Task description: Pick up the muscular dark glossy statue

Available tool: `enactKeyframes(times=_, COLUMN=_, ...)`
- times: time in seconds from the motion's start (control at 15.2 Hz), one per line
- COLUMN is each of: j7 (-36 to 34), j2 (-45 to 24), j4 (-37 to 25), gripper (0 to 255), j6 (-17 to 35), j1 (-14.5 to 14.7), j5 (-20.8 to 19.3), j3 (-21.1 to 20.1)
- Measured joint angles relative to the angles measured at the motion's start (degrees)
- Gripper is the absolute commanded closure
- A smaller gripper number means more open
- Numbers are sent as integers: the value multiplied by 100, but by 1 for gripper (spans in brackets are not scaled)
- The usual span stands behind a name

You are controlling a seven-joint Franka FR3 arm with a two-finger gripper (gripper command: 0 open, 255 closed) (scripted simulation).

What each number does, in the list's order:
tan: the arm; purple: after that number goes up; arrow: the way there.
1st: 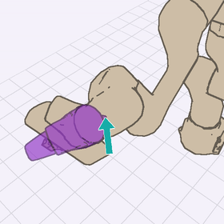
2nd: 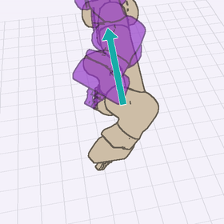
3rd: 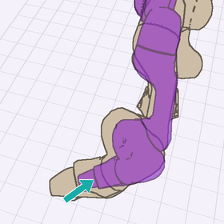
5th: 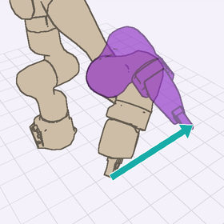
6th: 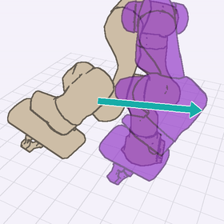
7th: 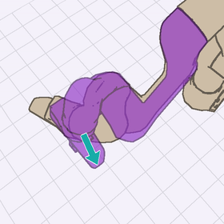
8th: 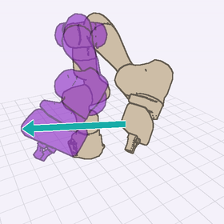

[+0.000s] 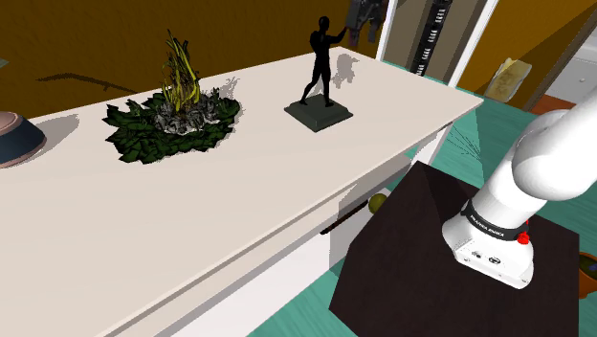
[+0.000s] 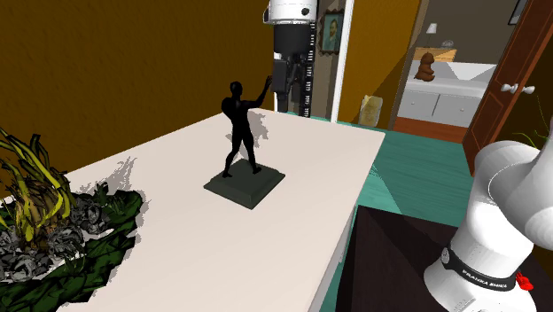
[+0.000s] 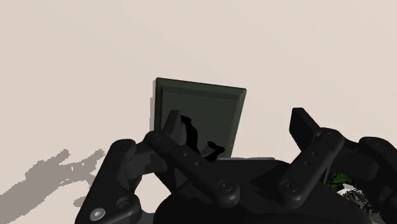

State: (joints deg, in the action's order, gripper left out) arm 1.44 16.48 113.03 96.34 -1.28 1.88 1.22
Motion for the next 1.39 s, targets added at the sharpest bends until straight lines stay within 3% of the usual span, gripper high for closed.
enactKeyframes(times=0.53, j7=-245, j2=-1592, j4=-2076, gripper=0, j6=-312, j1=-68, j5=-285, j3=-5)
enactKeyframes(times=1.06, j7=-290, j2=-1675, j4=-1652, gripper=0, j6=206, j1=-66, j5=-318, j3=-7)
enactKeyframes(times=1.12, j7=-290, j2=-1674, j4=-1626, gripper=255, j6=232, j1=-67, j5=-317, j3=-6)
enactKeyframes(times=1.39, j7=-290, j2=-1674, j4=-1608, gripper=255, j6=254, j1=-67, j5=-316, j3=-6)
